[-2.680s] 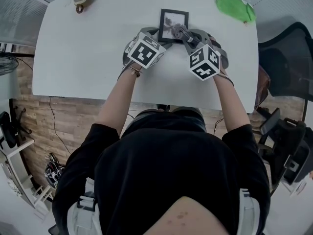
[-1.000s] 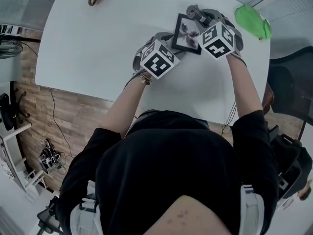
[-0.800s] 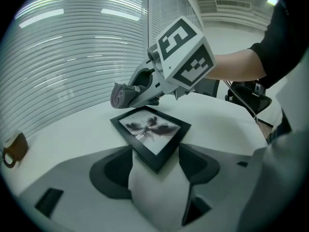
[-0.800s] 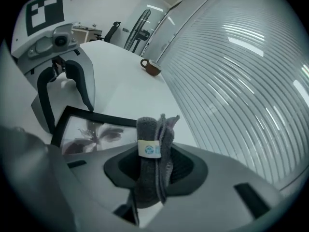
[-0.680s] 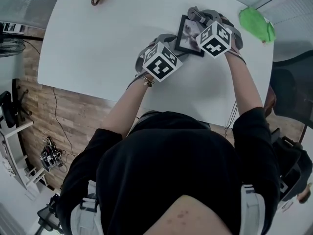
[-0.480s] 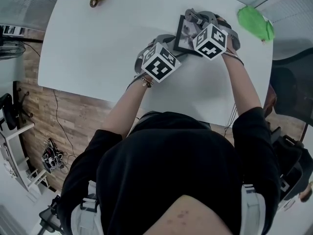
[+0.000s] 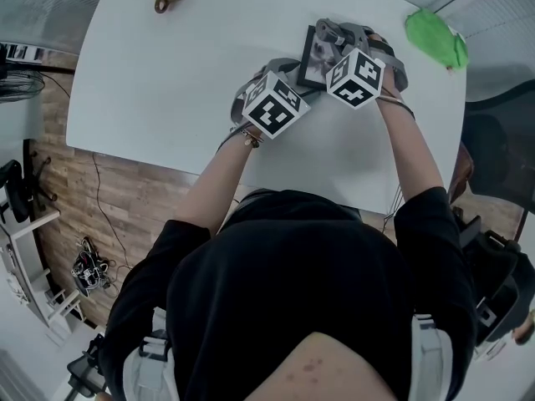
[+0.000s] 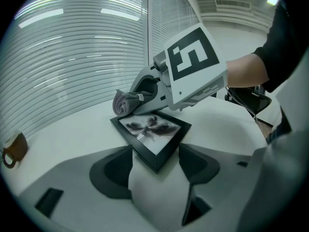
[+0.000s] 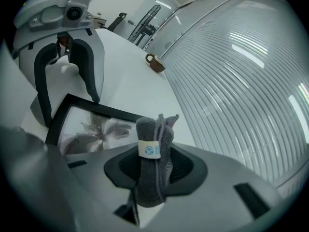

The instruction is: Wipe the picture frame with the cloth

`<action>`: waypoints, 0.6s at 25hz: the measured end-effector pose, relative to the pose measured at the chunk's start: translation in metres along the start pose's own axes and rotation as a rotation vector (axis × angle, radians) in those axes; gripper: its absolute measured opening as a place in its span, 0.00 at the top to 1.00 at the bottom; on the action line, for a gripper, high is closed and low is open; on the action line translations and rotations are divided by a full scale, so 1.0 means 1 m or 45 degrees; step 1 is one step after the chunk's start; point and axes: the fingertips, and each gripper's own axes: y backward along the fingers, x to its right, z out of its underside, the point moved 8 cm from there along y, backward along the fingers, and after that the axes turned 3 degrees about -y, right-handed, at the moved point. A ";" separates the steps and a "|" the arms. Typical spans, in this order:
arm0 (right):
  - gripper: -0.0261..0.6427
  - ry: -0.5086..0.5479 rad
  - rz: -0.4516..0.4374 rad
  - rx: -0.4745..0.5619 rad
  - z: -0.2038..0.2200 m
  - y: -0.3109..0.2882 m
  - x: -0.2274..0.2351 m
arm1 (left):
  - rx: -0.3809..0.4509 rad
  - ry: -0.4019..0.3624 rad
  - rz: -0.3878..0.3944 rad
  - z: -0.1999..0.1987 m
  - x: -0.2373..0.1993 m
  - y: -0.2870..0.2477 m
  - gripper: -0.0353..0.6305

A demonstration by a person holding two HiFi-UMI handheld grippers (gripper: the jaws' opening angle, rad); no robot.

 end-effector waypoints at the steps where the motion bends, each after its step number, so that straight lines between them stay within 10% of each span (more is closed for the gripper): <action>1: 0.80 0.003 0.000 0.000 0.000 0.001 -0.001 | 0.000 0.000 0.001 0.000 0.000 0.000 0.48; 15: 0.80 -0.048 -0.105 0.021 -0.004 0.023 -0.028 | 0.002 -0.003 -0.002 0.000 0.000 0.000 0.48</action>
